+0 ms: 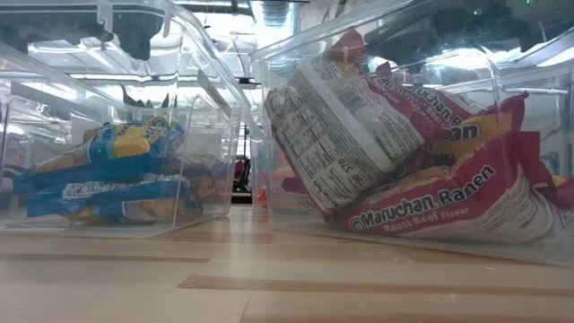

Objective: Sort Maruchan noodles
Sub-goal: Put the blue noodle pack into the bottom left transparent bin

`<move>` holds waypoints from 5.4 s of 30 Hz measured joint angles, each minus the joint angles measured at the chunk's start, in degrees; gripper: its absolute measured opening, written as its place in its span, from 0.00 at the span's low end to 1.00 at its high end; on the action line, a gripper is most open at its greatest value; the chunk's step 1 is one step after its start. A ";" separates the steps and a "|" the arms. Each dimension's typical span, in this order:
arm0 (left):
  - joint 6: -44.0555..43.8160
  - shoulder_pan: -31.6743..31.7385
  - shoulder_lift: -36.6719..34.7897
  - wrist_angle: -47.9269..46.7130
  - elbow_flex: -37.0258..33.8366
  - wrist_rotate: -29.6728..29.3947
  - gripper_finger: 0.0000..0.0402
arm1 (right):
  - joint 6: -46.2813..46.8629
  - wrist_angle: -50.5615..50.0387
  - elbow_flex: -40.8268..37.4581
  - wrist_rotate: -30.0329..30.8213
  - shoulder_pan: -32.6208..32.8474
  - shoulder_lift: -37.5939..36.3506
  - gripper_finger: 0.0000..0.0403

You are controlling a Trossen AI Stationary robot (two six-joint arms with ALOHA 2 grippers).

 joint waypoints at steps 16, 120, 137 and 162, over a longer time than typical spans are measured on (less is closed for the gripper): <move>0.02 0.02 0.00 0.02 0.00 0.03 0.55 | 0.02 -0.03 0.00 -0.02 0.00 0.01 0.45; -0.22 0.00 -0.02 1.38 -0.02 0.28 0.55 | 0.02 5.90 0.04 -0.15 1.14 0.02 0.45; -1.68 0.01 0.00 2.43 -0.02 0.49 0.55 | 0.04 5.89 0.04 -0.13 1.14 0.02 0.45; -3.12 0.02 0.00 2.45 -0.02 1.84 0.55 | 0.04 4.20 0.04 -0.09 1.19 0.02 0.45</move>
